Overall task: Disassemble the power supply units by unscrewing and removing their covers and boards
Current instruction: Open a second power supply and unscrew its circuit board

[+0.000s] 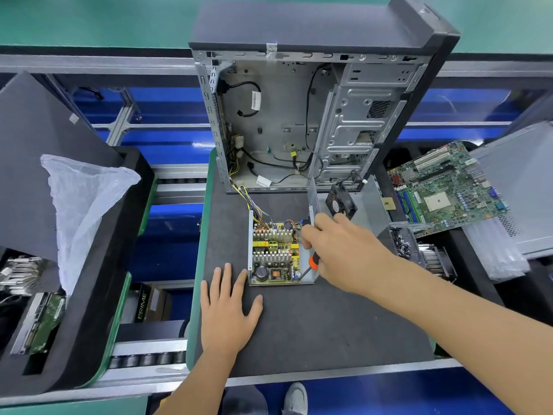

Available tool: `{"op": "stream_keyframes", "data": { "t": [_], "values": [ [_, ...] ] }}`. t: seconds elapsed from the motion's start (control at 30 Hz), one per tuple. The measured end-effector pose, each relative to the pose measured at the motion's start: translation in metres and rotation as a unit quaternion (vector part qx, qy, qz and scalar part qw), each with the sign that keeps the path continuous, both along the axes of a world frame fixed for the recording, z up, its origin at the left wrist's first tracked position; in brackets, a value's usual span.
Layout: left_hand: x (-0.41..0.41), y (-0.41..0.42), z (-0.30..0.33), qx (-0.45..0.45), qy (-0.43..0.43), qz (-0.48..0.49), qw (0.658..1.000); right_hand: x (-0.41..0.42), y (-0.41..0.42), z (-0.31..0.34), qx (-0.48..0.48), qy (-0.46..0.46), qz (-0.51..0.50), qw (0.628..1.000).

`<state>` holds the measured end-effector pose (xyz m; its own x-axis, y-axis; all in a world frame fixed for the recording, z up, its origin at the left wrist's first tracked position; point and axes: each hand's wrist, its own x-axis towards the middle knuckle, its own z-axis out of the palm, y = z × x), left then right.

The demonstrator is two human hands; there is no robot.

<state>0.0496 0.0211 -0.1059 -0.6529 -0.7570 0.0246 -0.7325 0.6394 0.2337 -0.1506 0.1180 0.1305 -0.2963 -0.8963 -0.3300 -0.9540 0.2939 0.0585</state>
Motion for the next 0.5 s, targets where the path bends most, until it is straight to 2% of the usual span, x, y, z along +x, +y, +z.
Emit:
{"op": "stream_keyframes", "data": {
  "t": [0.17,0.27,0.5],
  "values": [
    [0.0006,-0.0005,0.0017,-0.002,0.0,0.001,1.0,-0.0044,0.002,-0.0004,0.054,0.068,-0.019,0.996],
    [-0.0005,-0.0004,0.0027,0.0,-0.003,0.0,1.0,-0.0039,0.0055,-0.0046,0.0,0.085,0.016,0.996],
    [-0.0001,-0.0001,0.0031,0.0,-0.007,0.001,1.0,-0.006,0.0056,-0.0096,-0.093,-0.111,-0.015,0.989]
  ]
}}
